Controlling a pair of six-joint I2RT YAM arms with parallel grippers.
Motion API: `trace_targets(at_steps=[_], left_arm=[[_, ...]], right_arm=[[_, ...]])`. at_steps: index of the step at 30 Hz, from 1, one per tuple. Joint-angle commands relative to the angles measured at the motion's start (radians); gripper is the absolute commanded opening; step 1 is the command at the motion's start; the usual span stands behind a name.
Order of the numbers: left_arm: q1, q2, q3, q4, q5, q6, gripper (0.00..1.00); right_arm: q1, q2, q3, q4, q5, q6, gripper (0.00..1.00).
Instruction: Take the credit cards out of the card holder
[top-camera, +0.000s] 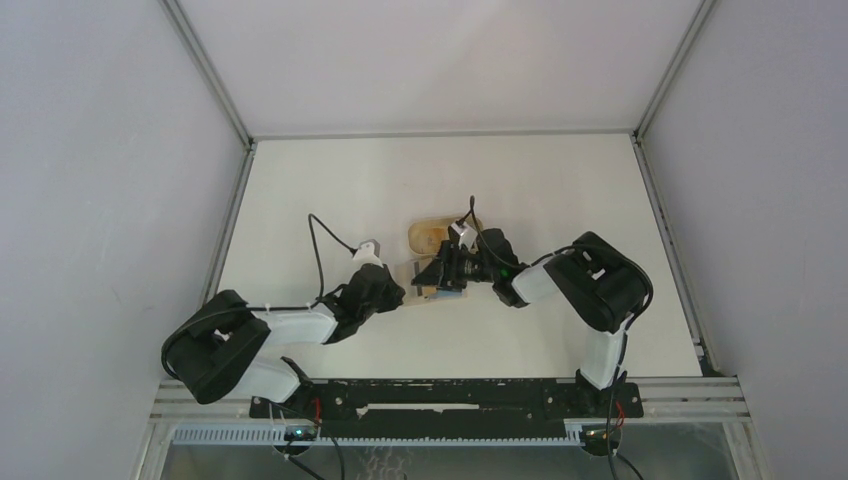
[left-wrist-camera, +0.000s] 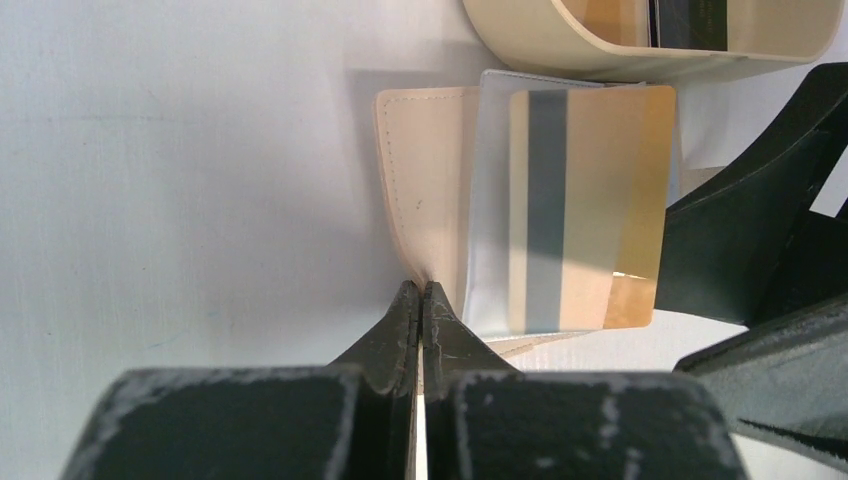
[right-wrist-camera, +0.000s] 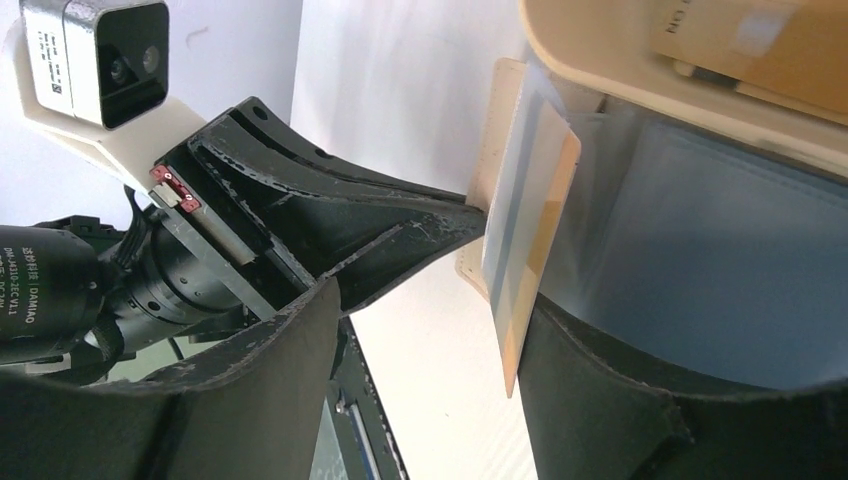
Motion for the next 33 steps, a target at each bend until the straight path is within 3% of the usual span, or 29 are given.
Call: trace_targets(at_steps=[1, 10, 19, 25, 33], left_arm=[[-0.016, 0.047, -0.023, -0.200, 0.047, 0.029, 0.00], [-0.015, 0.035, -0.023, -0.215, 0.044, 0.030, 0.00], [-0.015, 0.020, -0.024, -0.235, 0.038, 0.033, 0.00], [-0.015, 0.026, -0.020, -0.236, 0.040, 0.034, 0.00], [-0.016, 0.014, -0.028, -0.237, 0.039, 0.036, 0.00]], right_arm=[[-0.027, -0.055, -0.025, 0.047, -0.026, -0.030, 0.71], [-0.052, -0.050, -0.083, 0.040, -0.023, -0.061, 0.68], [-0.109, -0.030, -0.137, 0.041, -0.024, -0.070, 0.39], [-0.134, -0.040, -0.147, 0.015, -0.019, -0.085, 0.31], [-0.175, -0.100, -0.156, -0.088, -0.036, -0.128, 0.03]])
